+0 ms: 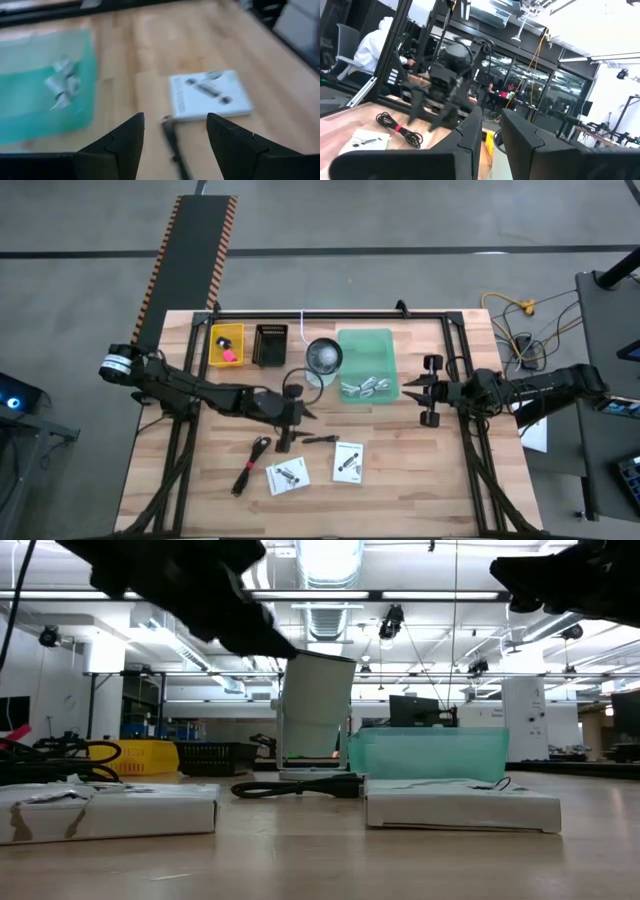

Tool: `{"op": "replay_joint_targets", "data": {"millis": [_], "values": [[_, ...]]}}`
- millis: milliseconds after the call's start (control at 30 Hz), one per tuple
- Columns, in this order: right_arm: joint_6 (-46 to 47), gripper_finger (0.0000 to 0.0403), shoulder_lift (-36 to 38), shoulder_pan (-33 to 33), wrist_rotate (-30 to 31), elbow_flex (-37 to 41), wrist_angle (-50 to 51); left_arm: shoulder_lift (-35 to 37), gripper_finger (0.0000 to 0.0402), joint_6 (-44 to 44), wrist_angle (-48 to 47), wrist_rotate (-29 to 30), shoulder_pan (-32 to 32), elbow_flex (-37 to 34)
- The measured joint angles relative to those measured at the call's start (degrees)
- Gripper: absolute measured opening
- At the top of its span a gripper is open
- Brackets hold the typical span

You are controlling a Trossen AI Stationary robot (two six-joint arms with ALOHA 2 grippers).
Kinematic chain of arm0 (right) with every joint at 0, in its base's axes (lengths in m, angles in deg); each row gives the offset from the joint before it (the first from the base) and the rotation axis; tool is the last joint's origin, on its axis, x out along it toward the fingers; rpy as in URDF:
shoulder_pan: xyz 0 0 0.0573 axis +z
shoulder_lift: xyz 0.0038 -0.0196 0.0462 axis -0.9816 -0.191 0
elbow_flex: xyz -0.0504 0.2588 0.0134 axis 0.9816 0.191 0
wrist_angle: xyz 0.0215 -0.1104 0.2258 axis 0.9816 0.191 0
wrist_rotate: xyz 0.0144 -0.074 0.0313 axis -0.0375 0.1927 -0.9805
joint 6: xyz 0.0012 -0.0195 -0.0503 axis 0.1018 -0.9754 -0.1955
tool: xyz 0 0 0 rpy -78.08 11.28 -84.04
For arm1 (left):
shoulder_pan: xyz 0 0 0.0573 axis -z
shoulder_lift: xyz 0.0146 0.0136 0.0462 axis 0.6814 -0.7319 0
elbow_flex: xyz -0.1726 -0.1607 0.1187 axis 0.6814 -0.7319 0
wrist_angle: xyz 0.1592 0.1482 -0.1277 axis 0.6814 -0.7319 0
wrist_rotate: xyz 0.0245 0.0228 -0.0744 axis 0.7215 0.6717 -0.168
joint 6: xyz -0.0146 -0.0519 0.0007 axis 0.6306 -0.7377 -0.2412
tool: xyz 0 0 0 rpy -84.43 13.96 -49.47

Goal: Pick and place items into bin
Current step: Put the right black charger into the green bin

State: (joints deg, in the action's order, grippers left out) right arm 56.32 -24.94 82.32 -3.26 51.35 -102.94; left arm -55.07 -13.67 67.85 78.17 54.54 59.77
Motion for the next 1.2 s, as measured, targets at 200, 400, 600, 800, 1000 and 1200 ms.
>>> {"op": "replay_joint_targets", "data": {"millis": [200,400,600,800,1000,1200], "values": [[1.1,0.0057,0.0,0.0,0.0,0.0,0.7,-2.6,0.0198,-5.5,2.5,-0.1,5.6,1.8],[2.8,0.0059,0.0,0.0,0.0,0.0,2.0,-8.6,0.0198,-14.1,3.1,4.6,7.5,1.7],[2.8,0.0063,-0.1,0.0,0.0,0.0,2.6,-11.9,0.0198,-21.1,-1.0,5.8,7.2,1.7],[4.2,0.0060,-0.1,0.1,-0.1,0.0,2.7,-13.7,0.0199,-21.1,-2.7,12.0,7.1,1.2],[5.5,0.0061,-0.1,0.1,-0.2,0.0,3.2,-16.7,0.0199,-21.1,-2.4,12.8,6.7,1.2],[5.8,0.0063,-0.1,0.1,-0.2,0.0,3.6,-18.8,0.0198,-21.0,-2.3,12.7,5.4,1.5]]}}
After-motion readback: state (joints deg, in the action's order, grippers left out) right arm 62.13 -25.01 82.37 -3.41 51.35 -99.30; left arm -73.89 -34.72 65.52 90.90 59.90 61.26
